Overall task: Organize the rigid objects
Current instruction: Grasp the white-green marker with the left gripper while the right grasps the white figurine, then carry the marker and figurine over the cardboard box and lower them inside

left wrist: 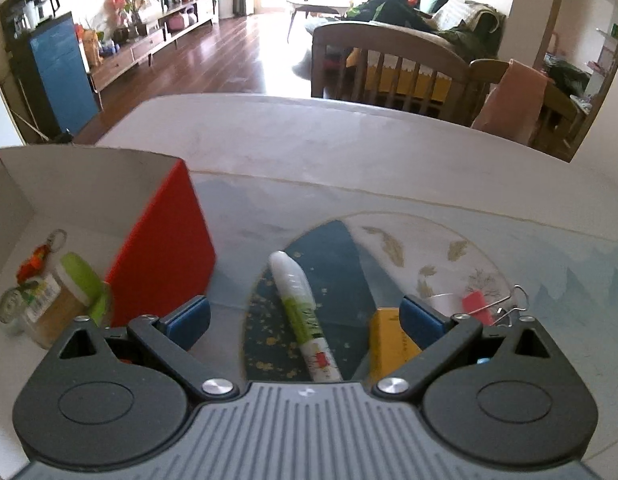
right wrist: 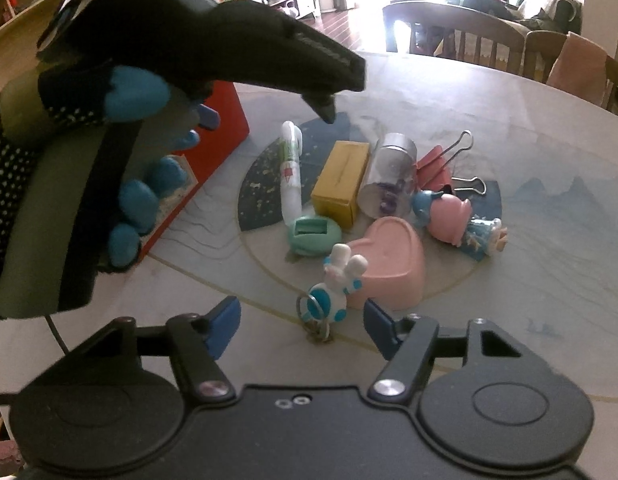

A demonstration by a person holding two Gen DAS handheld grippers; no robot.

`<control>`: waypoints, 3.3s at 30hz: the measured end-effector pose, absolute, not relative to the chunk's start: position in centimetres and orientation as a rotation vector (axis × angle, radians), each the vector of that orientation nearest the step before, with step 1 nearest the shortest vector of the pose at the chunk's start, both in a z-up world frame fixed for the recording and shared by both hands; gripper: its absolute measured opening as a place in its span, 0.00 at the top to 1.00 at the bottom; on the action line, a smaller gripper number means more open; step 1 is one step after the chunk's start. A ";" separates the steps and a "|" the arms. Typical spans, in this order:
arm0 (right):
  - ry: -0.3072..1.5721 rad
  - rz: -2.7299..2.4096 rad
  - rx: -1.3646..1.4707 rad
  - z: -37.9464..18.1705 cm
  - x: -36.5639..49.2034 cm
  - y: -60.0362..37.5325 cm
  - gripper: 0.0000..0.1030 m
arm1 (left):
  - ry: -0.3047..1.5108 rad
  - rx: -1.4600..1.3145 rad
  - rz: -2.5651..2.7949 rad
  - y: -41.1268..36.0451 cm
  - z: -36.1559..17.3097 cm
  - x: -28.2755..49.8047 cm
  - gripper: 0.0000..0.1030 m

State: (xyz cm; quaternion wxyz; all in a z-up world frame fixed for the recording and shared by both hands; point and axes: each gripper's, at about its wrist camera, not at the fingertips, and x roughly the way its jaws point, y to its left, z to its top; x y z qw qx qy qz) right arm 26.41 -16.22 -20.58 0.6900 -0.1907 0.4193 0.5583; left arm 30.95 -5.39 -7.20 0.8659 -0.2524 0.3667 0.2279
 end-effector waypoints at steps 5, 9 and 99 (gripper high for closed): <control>0.953 1.256 -0.419 -20.9 26.7 -16.3 0.42 | 0.777 -0.554 0.489 -5.8 -7.7 31.3 0.14; 0.959 1.256 -0.424 -21.1 26.8 -16.1 0.46 | 0.813 -0.629 0.513 -4.9 -8.9 31.5 0.33; 0.809 1.223 -0.271 -8.2 15.7 -5.7 0.78 | 0.631 -0.629 0.205 11.8 -1.7 10.2 0.83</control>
